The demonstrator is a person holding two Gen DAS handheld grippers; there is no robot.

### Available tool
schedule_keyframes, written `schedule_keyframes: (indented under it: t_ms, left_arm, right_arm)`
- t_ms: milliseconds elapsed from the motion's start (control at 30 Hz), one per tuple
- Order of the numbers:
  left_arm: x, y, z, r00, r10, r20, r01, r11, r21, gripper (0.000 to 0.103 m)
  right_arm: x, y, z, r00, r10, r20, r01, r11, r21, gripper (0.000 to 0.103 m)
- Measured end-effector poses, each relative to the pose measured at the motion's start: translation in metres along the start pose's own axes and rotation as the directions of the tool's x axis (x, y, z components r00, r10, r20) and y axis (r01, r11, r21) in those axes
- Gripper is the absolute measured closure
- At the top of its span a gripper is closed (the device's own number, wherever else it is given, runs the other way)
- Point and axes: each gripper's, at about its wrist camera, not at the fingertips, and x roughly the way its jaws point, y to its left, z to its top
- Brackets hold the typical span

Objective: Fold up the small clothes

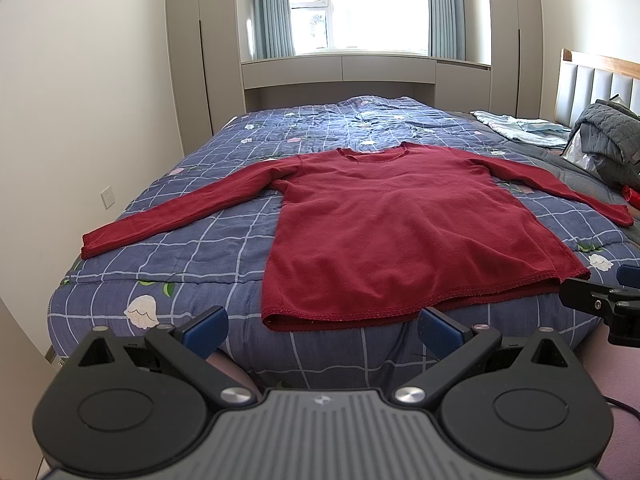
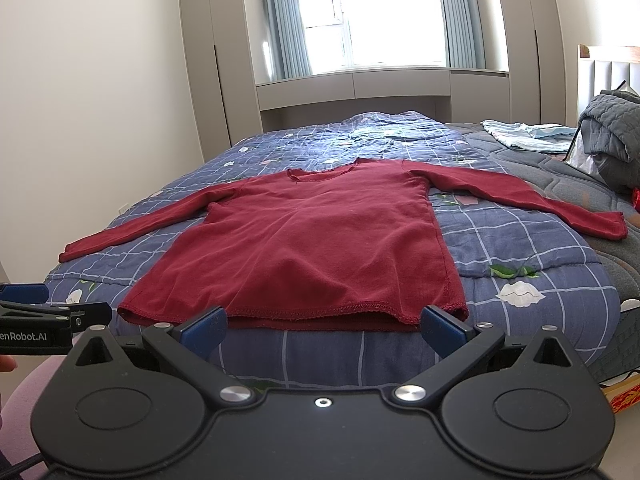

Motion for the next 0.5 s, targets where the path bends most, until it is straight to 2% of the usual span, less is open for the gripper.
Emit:
schedule_keyframes:
  t_ms: [367,500]
  left_arm:
    - [0.0002,0.0001,-0.0002,1.0,0.0,-0.002,0.0,1.0,-0.002,0.0]
    - [0.0031,0.0015,-0.0002,1.0,-0.006,-0.013,0.006,1.0,-0.01,0.0]
  right_arm:
    - [-0.0012,0.0,0.0002,1.0,0.0,-0.005,0.0,1.0,0.002,0.0]
    - [0.0074,-0.0007,0.0016,0.998,-0.028,-0.048,0.028,1.0,0.007,0.0]
